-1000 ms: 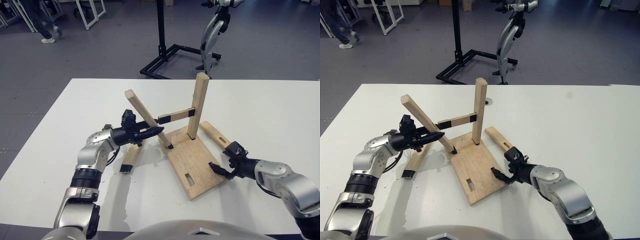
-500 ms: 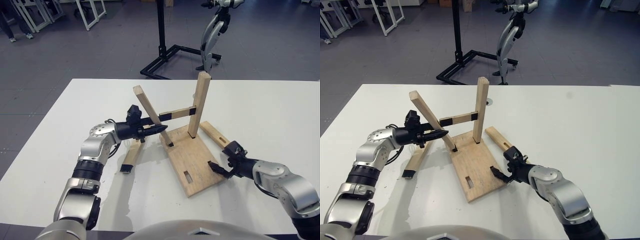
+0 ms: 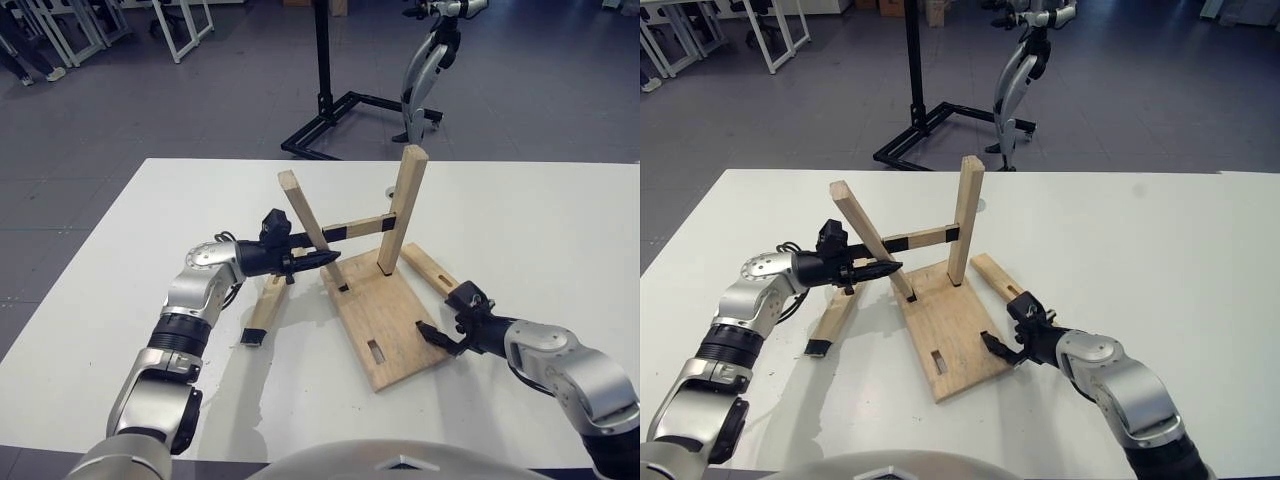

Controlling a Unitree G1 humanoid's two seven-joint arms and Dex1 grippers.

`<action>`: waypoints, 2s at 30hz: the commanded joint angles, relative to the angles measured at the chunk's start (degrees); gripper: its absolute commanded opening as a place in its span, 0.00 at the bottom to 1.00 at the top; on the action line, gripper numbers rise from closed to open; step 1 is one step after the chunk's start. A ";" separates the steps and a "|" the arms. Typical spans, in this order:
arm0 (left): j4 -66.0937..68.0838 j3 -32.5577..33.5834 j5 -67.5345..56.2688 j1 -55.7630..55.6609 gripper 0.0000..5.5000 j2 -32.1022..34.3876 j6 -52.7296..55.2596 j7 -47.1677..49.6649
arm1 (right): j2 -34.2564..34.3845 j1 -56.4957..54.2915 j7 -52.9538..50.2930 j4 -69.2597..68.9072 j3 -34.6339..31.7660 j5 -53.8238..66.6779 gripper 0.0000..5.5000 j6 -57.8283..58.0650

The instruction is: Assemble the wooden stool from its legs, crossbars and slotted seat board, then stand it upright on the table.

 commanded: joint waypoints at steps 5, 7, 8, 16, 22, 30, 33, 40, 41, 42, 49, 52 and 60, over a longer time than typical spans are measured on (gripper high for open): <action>7.38 -6.30 10.92 6.86 0.37 2.14 0.92 3.87 | 5.24 -6.93 2.67 -2.43 -9.25 10.47 0.83 6.01; 7.25 -6.37 10.75 6.63 0.37 2.29 0.78 3.85 | 7.94 -9.11 1.99 -2.13 -13.53 15.47 0.83 9.22; 7.30 -6.35 10.69 6.45 0.37 2.35 0.72 3.88 | 9.34 -10.31 1.44 -1.64 -15.61 17.79 0.83 10.86; 7.93 -6.01 10.27 5.82 0.37 1.82 0.47 4.53 | 16.05 -14.59 -1.43 -1.58 -25.01 35.67 0.56 21.78; 8.70 -6.01 10.18 5.02 0.37 1.52 0.35 4.46 | 26.43 -25.92 -16.61 -1.43 -16.37 30.80 0.43 16.05; 9.89 -6.85 10.28 3.75 0.37 0.84 0.16 4.22 | 29.99 -37.43 -22.95 8.61 -0.64 5.16 0.43 -7.13; 10.06 -7.05 10.26 3.63 0.37 0.75 0.14 4.17 | 32.50 -40.02 -23.93 12.61 -1.01 1.23 0.43 -13.23; 9.82 -7.59 10.37 3.12 0.37 0.65 0.44 3.89 | 27.21 -31.29 -16.84 23.05 17.17 -8.83 0.43 -8.58; 9.75 -7.70 10.40 3.07 0.37 0.57 0.48 3.94 | 27.71 -30.98 -16.52 22.86 17.40 -9.05 0.43 -8.39; 9.71 -7.79 10.43 3.01 0.37 0.46 0.49 3.99 | 28.04 -30.96 -16.30 22.45 17.39 -9.41 0.43 -8.57; 11.08 -7.90 10.80 3.00 0.37 -0.26 -0.42 4.57 | 36.72 -38.58 -17.22 13.73 1.75 -0.05 0.43 -10.43; 11.97 -7.90 10.83 2.85 0.37 -0.67 -1.00 4.77 | 39.49 -47.22 -20.07 10.51 -12.24 11.32 0.43 -8.82; 12.44 -7.14 9.64 3.28 0.37 -0.74 -1.46 4.58 | 9.54 -40.85 -21.23 22.54 -24.56 -0.68 0.43 -10.90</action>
